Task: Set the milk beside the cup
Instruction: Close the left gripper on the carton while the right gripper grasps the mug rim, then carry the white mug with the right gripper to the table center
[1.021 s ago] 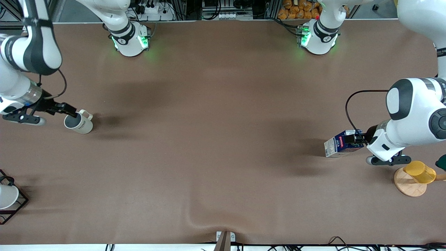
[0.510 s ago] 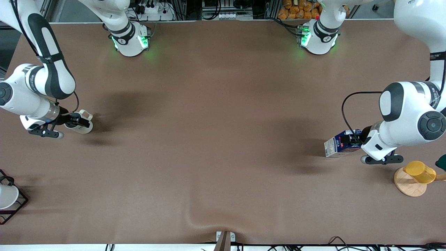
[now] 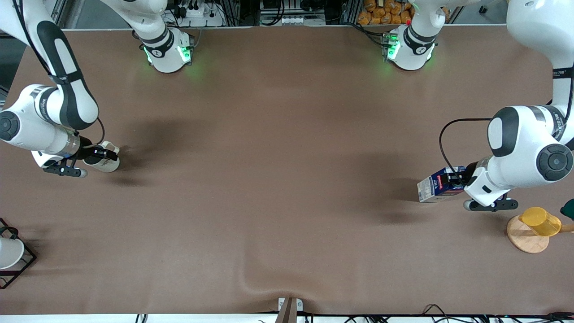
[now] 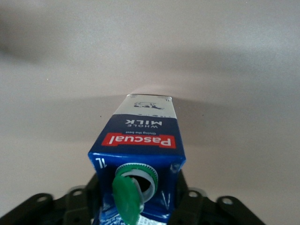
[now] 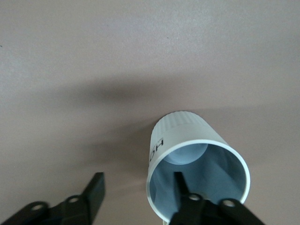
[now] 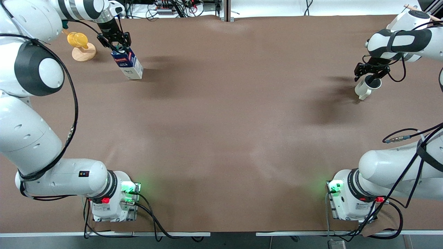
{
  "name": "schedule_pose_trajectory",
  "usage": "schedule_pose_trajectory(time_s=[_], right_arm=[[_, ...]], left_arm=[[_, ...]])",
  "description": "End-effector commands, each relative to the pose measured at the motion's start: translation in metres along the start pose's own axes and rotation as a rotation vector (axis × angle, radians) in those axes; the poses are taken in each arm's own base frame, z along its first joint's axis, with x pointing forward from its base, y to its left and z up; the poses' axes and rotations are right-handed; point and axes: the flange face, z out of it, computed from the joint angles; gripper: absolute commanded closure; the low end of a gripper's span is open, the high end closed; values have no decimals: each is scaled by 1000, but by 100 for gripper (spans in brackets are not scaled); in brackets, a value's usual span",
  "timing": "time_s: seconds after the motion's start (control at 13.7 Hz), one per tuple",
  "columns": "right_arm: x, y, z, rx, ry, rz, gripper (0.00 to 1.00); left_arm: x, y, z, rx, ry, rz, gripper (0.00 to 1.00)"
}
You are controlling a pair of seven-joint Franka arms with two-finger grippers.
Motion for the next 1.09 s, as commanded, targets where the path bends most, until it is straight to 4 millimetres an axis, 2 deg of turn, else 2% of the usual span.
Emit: schedule_pose_trajectory(time_s=[0.0,0.15,0.44,0.58,0.66,0.73,0.8,0.88,1.02], right_arm=[[5,3,9,-6,-19,-6,97],[7,1,5,-8,-11,-13,100],[14,-2,-8,-10,-8,-81,100],[20,-11,-34,-1,-53,-89,100],[24,-31,-49,8,-89,-117,100],[30,-67,-71,4,-105,-183,100],[31,-99,-84,-2,-132,-222,100],[29,-143,-97,-2,-134,-274,100],[18,-210,-102,61,-130,-278,100]], left_arm=[[2,3,2,6,9,10,64],[2,6,0,7,7,10,76],[3,8,-12,7,27,15,74],[5,12,-25,5,46,24,74],[5,16,-28,6,49,30,74],[5,22,-30,7,50,39,74],[5,21,-32,7,52,37,74],[5,21,-32,7,52,39,74],[4,23,-41,6,69,40,74]])
